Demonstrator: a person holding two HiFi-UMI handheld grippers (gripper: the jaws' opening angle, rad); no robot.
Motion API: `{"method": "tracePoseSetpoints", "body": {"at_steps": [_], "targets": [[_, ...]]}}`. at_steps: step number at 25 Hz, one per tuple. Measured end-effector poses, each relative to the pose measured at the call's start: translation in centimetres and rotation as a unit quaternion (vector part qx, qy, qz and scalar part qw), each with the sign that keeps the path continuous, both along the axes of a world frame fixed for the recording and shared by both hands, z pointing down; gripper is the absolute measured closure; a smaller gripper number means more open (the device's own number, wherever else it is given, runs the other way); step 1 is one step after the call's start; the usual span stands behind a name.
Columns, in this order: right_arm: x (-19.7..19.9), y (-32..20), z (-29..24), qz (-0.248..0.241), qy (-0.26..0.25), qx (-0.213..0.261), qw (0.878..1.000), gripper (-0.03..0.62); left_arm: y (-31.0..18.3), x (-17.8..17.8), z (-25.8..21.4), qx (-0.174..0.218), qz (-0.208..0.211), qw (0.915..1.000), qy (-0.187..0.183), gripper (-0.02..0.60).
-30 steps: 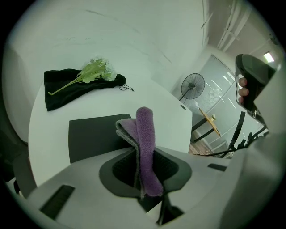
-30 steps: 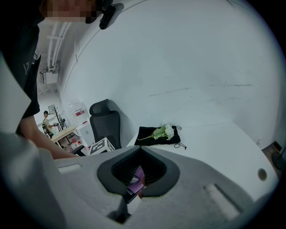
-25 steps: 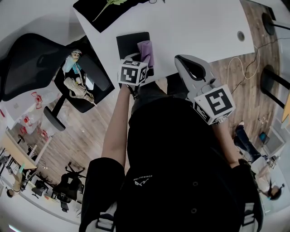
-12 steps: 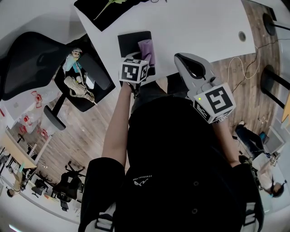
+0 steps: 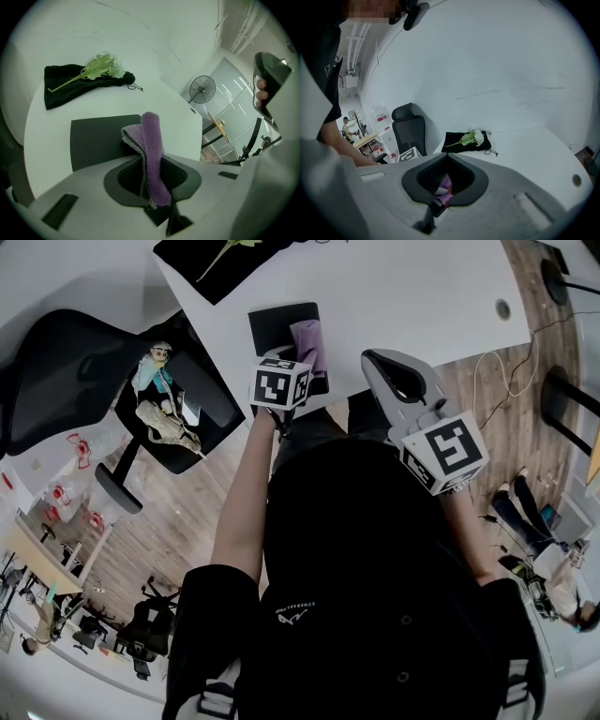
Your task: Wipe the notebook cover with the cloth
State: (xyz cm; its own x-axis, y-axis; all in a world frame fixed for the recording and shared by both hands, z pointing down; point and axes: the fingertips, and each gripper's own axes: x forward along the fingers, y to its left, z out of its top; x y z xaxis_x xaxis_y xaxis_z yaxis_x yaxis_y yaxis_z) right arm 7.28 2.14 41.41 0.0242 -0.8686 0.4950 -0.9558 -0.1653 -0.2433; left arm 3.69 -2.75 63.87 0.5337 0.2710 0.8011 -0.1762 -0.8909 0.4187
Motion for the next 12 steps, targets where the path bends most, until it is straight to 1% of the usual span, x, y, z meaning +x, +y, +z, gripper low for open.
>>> {"method": "tracePoseSetpoints", "body": {"at_steps": [12], "targets": [[-1.1, -1.2, 0.1, 0.006, 0.004, -0.004, 1.000, 0.589, -1.0, -0.6, 0.0, -0.004, -0.005, 1.0000, 0.007, 0.495]]}}
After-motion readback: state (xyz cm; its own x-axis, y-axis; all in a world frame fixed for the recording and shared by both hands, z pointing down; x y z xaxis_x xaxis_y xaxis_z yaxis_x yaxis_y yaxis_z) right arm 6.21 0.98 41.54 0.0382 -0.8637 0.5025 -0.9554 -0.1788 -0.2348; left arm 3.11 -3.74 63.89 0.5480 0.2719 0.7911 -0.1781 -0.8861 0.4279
